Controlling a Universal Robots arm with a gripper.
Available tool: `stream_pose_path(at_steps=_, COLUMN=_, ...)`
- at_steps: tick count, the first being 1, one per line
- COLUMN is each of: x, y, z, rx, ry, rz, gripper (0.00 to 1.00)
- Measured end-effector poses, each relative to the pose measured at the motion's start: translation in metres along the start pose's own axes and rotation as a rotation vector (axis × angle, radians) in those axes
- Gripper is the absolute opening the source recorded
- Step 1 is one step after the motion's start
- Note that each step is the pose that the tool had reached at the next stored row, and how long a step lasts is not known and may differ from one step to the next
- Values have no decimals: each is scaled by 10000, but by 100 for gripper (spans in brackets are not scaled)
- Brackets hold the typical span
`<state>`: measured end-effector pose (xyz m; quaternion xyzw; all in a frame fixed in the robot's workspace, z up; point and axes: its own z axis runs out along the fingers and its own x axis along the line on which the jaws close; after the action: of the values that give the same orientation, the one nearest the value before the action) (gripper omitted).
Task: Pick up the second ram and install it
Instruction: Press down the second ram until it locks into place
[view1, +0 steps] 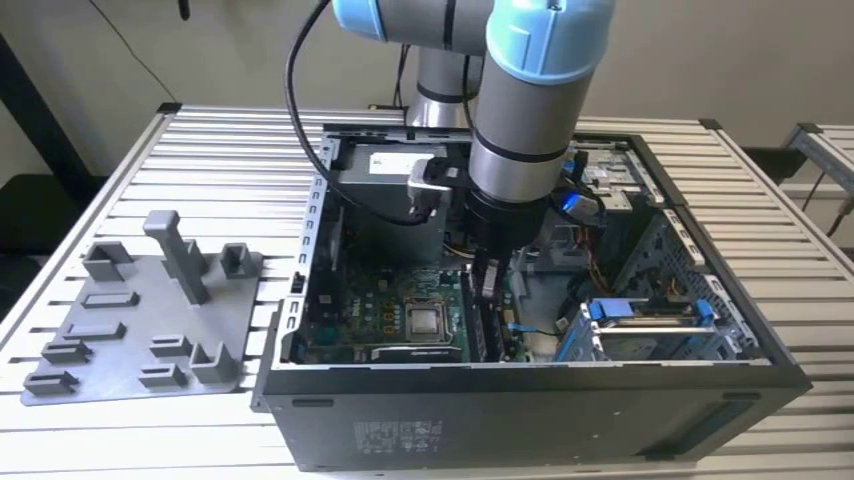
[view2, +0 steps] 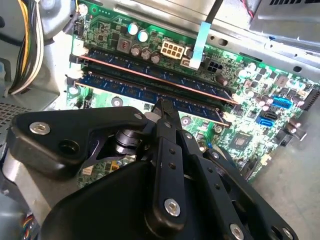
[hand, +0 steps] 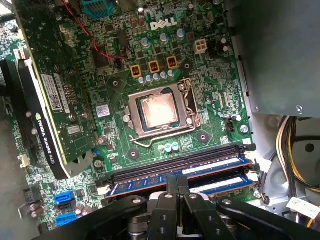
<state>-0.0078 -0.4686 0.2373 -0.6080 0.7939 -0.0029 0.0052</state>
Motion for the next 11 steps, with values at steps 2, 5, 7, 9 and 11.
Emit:
stream_pose_path(at_steps=2, x=0, y=0, z=0, rx=0, ry=0, rz=0, gripper=11)
stream_pose_path(at_steps=5, x=0, y=2, z=22, rx=-4, ry=-5, rz=-2, gripper=11)
stream_pose_path(at_steps=7, x=1, y=1, z=40, rx=-24, ry=-11, rz=-47, gripper=11)
stream_pose_path(at_steps=9, x=2, y=0, z=62, rx=-42, ry=-14, rz=-130, gripper=11)
stream_pose_path(at_steps=11, x=3, y=-2, z=88, rx=-51, ry=-14, rz=-212, gripper=11)
